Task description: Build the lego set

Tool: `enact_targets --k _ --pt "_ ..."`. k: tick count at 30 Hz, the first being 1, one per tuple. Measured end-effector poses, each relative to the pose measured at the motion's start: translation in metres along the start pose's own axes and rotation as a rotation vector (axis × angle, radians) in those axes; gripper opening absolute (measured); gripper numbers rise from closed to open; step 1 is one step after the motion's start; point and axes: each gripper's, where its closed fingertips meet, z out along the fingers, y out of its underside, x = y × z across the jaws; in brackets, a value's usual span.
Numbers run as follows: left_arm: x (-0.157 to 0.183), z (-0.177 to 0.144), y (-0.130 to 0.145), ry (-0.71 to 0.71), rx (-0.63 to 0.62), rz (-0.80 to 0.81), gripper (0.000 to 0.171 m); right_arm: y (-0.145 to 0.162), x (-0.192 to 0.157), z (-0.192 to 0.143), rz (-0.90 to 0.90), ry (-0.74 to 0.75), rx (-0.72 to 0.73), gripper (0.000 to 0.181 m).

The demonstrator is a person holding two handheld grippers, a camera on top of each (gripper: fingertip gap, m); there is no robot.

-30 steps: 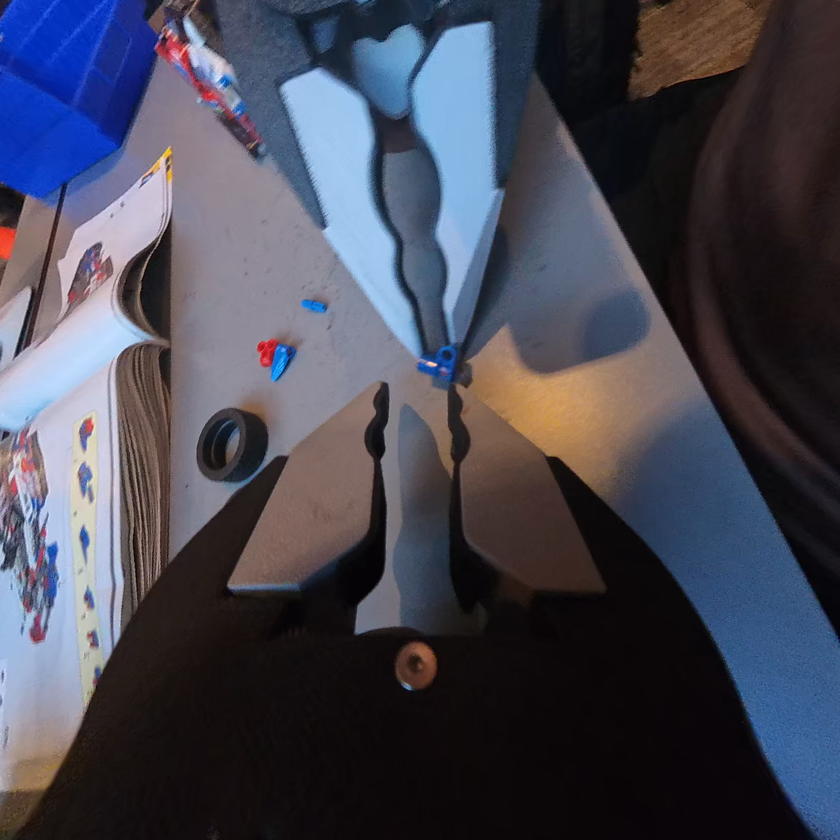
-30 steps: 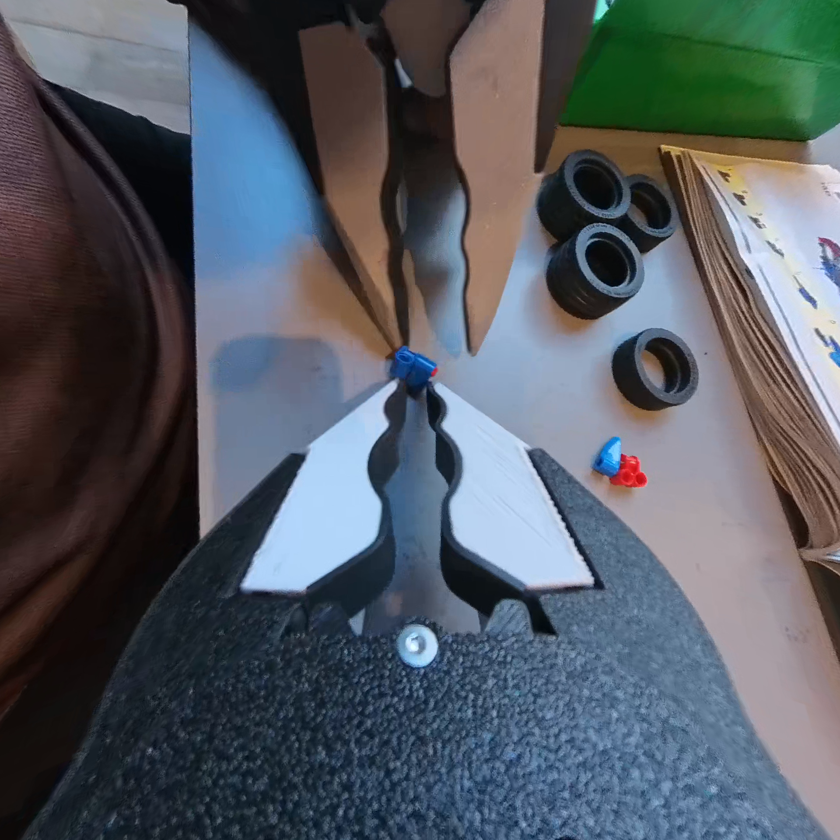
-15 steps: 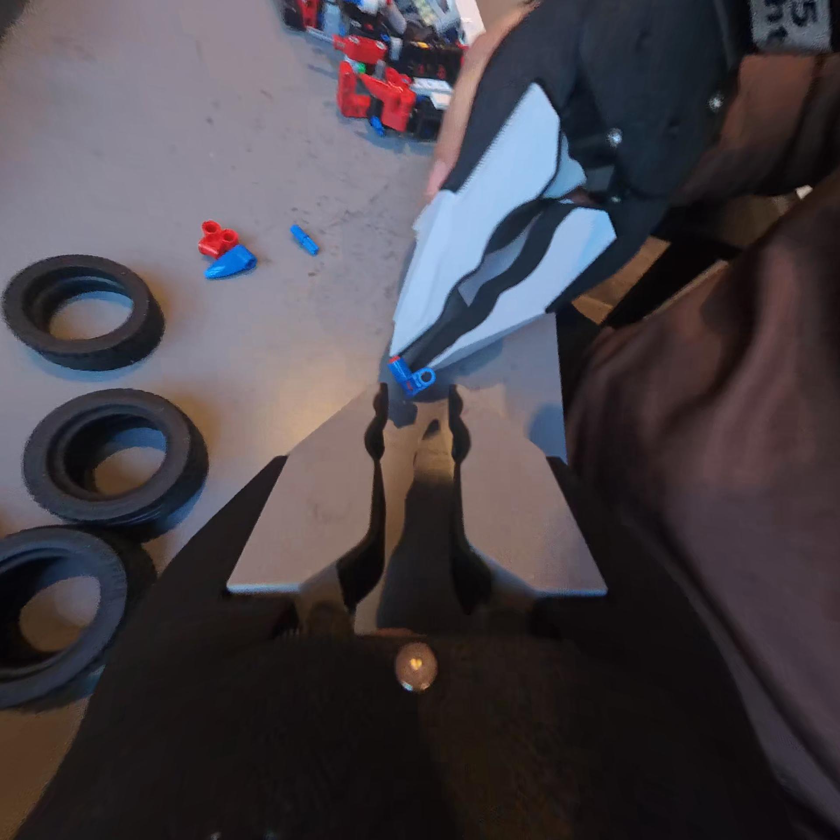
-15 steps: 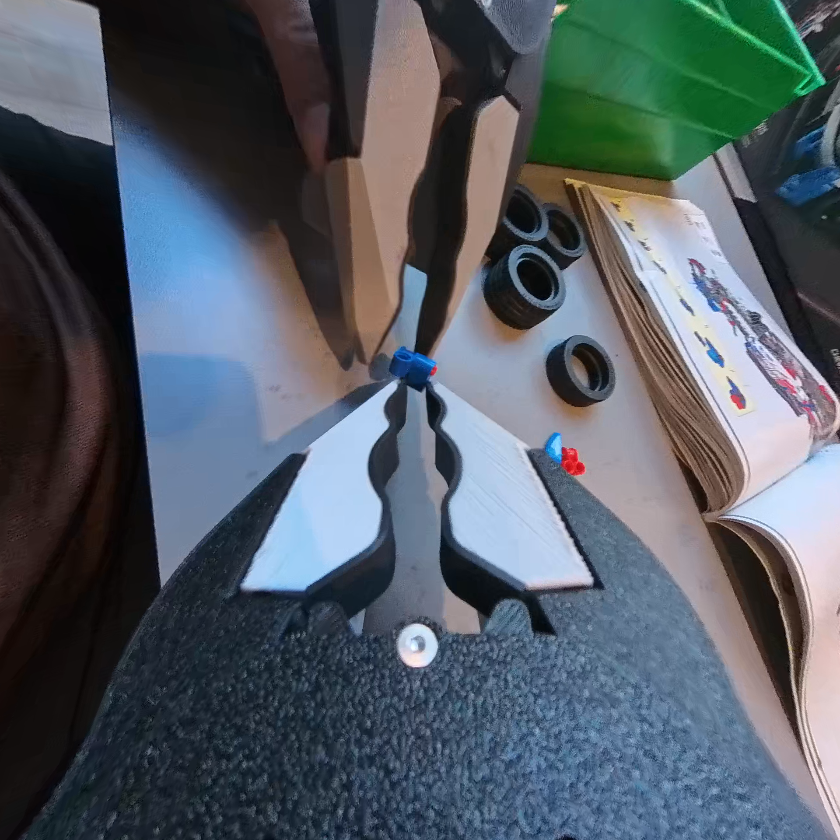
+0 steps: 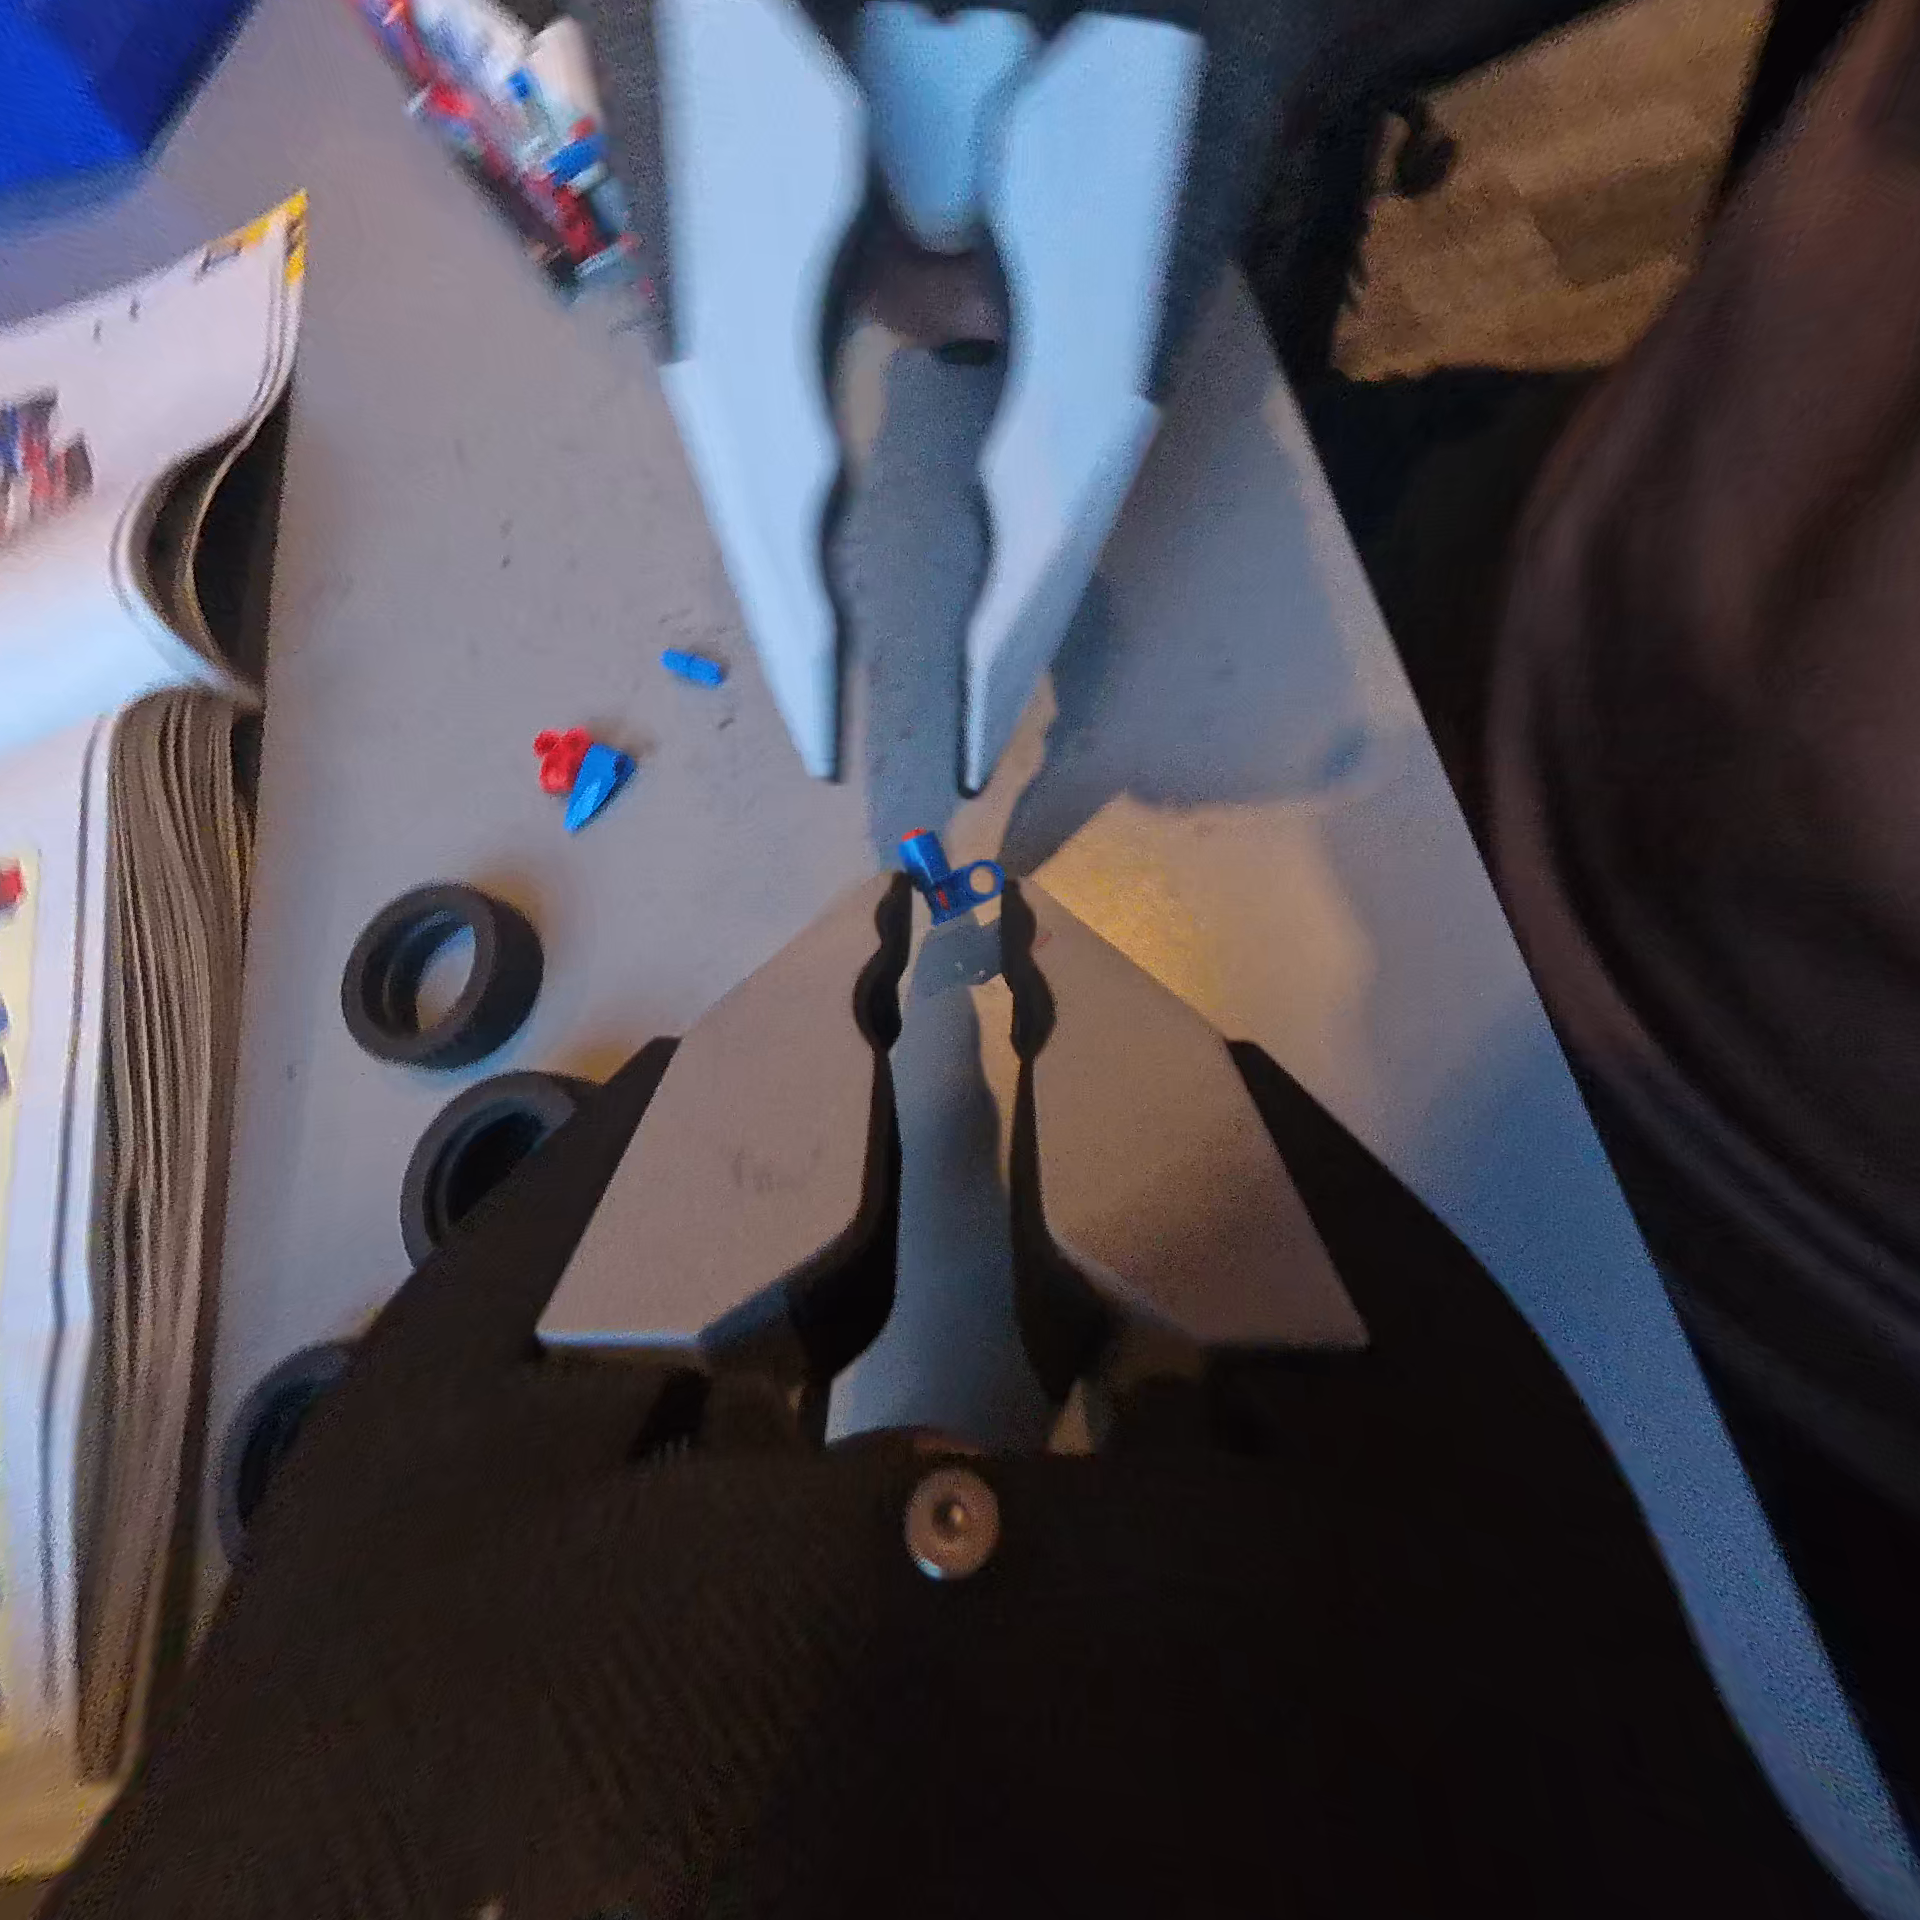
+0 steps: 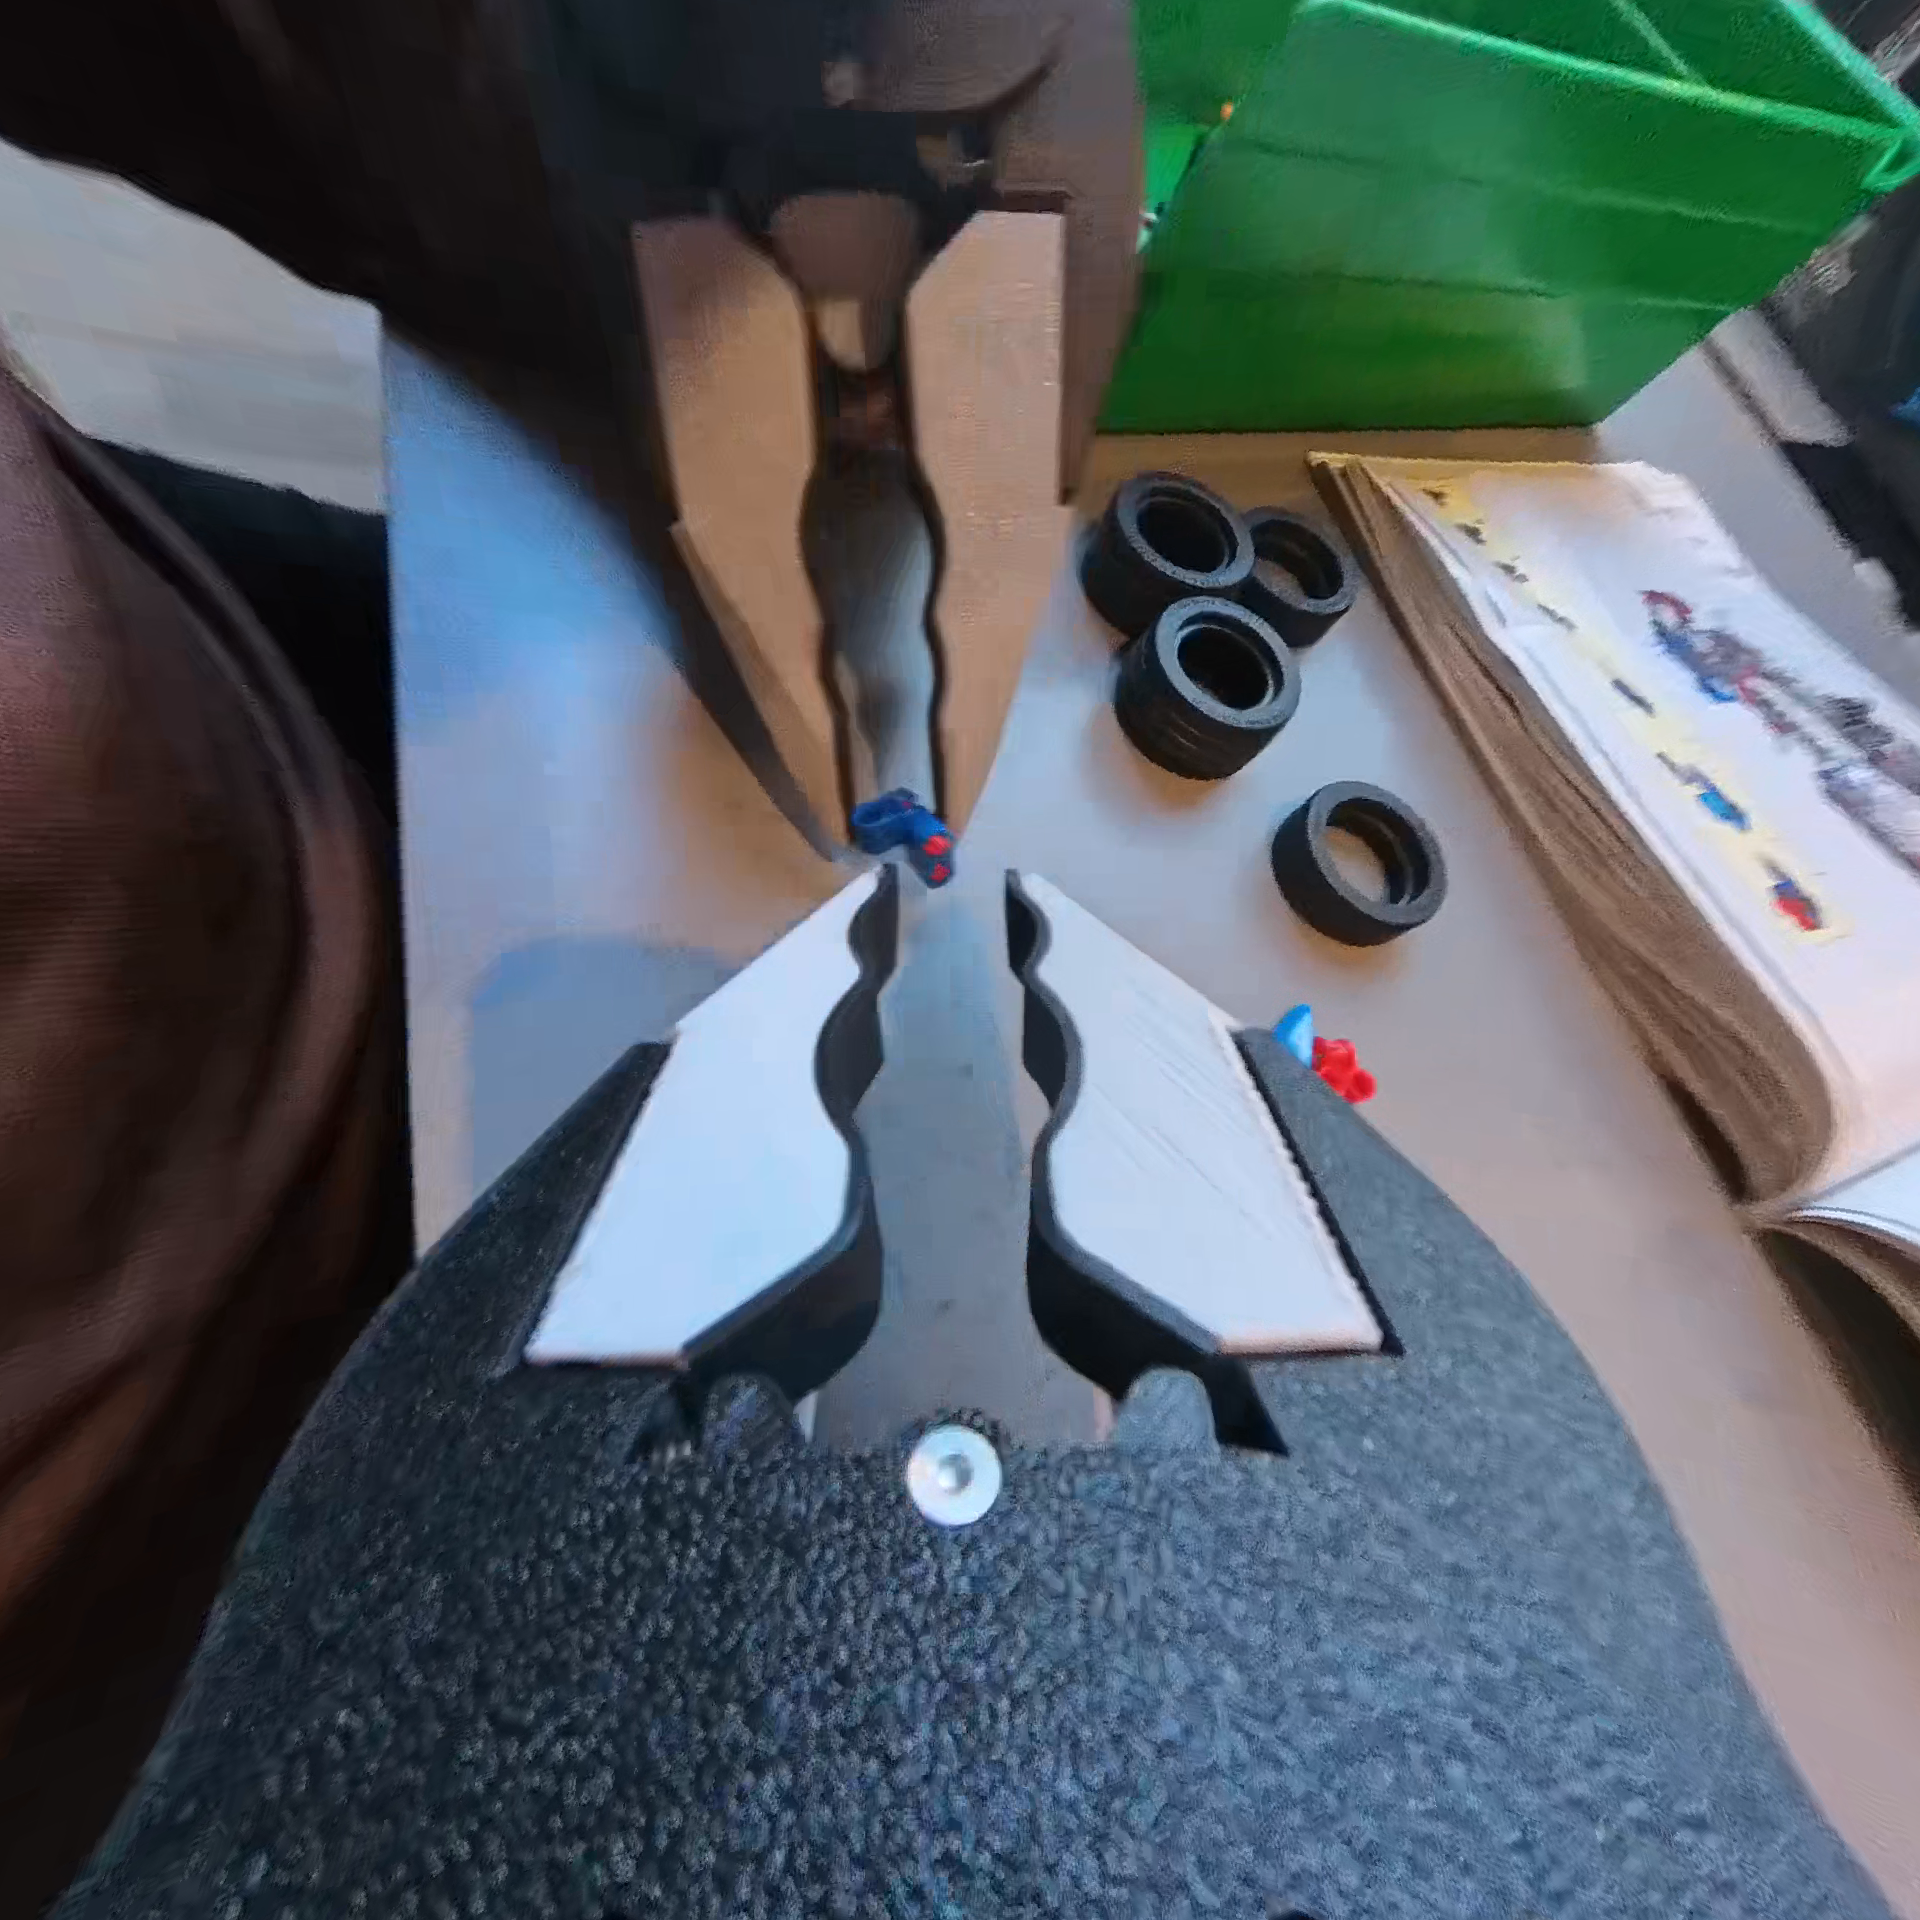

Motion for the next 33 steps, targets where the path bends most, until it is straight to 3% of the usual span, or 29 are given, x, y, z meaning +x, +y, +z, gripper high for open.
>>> enact_targets --k 4,8,11,14,17,20,23,33 --pt "0.014 -0.001 0.004 0.026 0.008 0.280 0.013 0.000 -0.011 -0.003 0.111 -0.169 0.014 0.028" --pt "0.024 -0.001 -0.008 0.026 0.036 0.424 0.014 0.009 -0.023 0.004 0.110 -0.263 -0.066 0.034" --pt "0.017 0.003 -0.008 -0.075 -0.037 0.589 0.014 0.013 -0.033 0.006 0.087 -0.316 -0.108 0.021" --pt "0.008 0.005 -0.002 -0.196 -0.142 0.776 0.014 0.014 -0.033 0.005 0.080 -0.308 -0.112 0.019" --pt "0.000 0.001 -0.007 -0.342 -0.159 0.900 0.013 0.008 -0.027 0.002 0.133 -0.301 -0.063 0.020" --pt "0.000 -0.005 -0.019 -0.442 -0.114 0.963 0.012 -0.004 -0.019 -0.006 0.258 -0.344 0.032 0.030" --pt "-0.002 -0.010 -0.033 -0.541 -0.061 1.001 0.012 -0.023 -0.018 -0.017 0.388 -0.438 0.148 0.026" --pt "-0.015 -0.021 -0.042 -0.659 -0.016 0.982 0.012 -0.032 -0.005 -0.025 0.434 -0.400 0.241 0.016"
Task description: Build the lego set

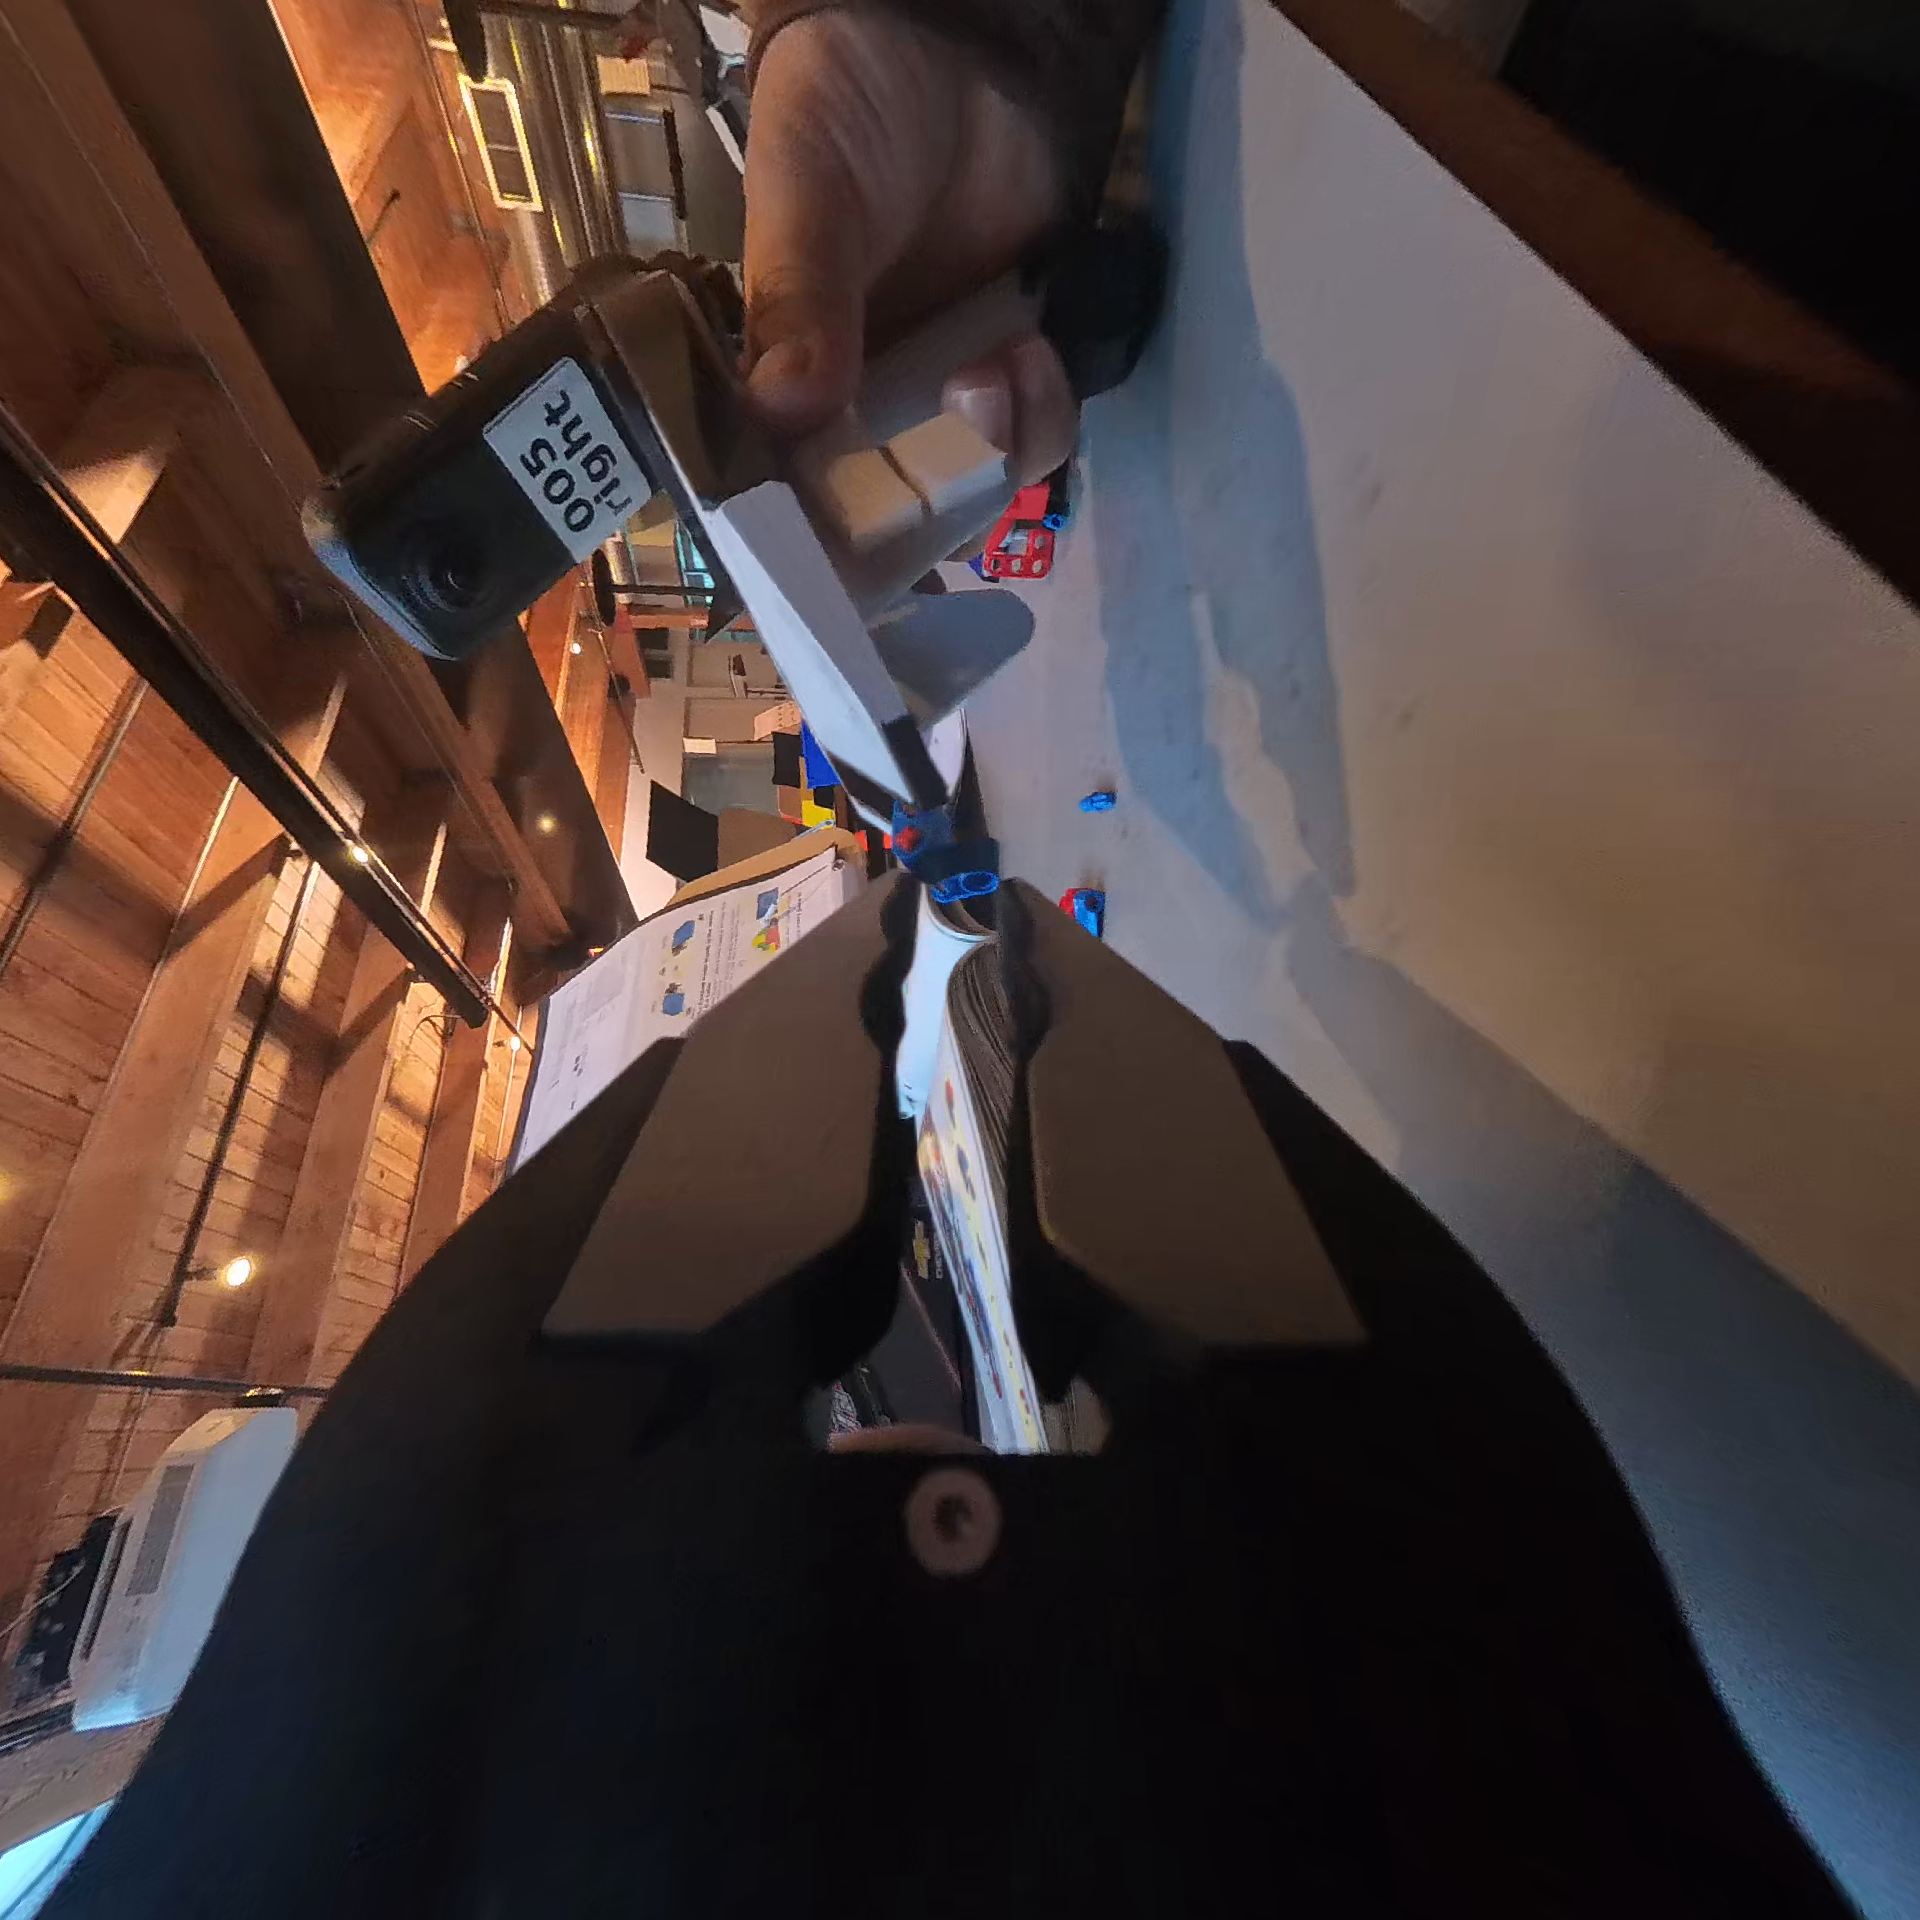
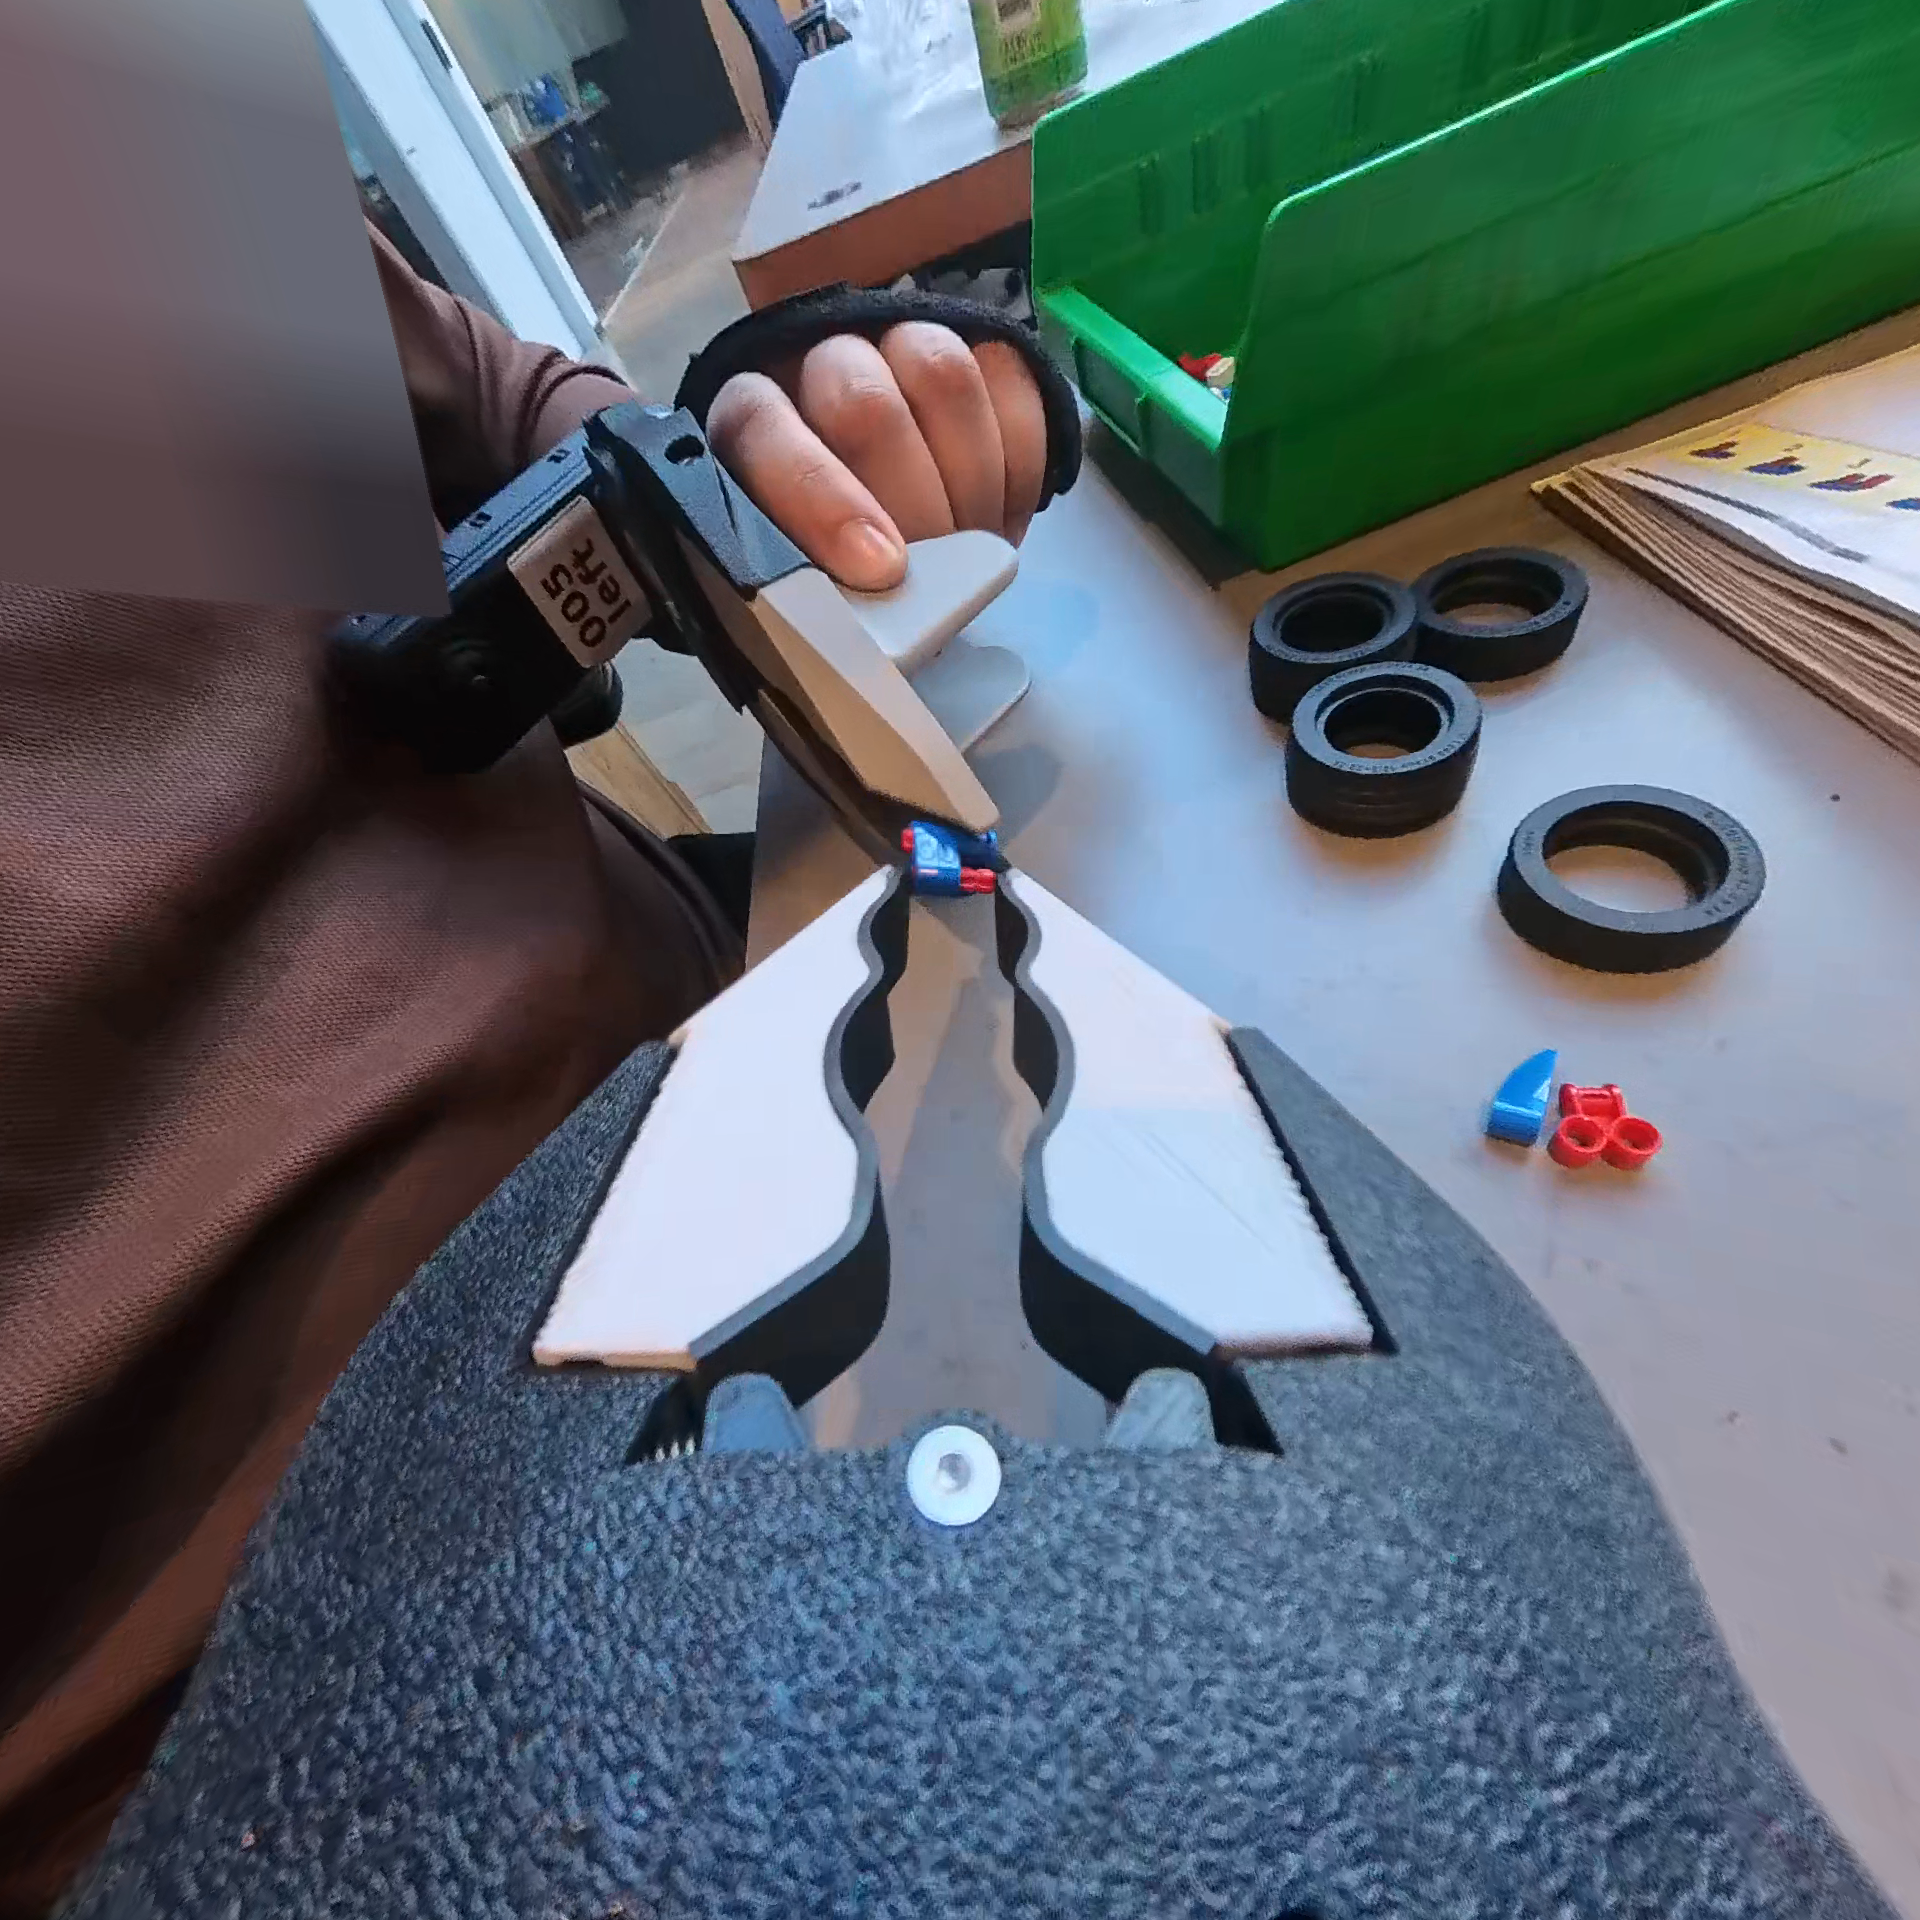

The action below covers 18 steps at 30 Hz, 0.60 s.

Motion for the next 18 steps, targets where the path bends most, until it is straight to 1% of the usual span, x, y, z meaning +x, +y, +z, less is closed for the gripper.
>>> enact_targets --k 3,6,7,10,14,16,18 --pt "0.001 0.002 0.003 -0.005 -0.019 0.007 0.012 0.000 0.003 0.001 -0.004 0.023 -0.002 0.016" --pt "0.000 0.003 0.007 -0.015 -0.032 -0.045 0.011 -0.002 0.007 0.000 -0.032 0.065 0.010 0.016" --pt "0.000 0.004 0.009 -0.009 -0.033 -0.099 0.010 -0.004 0.009 0.000 -0.056 0.091 0.013 0.016" --pt "0.008 0.005 0.017 0.094 -0.038 -0.299 0.007 -0.004 0.016 -0.002 -0.182 0.202 -0.019 0.016" --pt "0.018 0.004 0.013 0.275 0.030 -0.656 0.011 -0.001 0.019 -0.001 -0.367 0.315 -0.071 0.015" --pt "0.023 0.005 0.011 0.378 0.062 -0.824 0.014 0.002 0.019 0.001 -0.419 0.332 -0.089 0.015" --pt "0.024 0.008 0.013 0.442 0.066 -0.944 0.028 0.001 0.018 0.003 -0.442 0.336 -0.078 0.015"
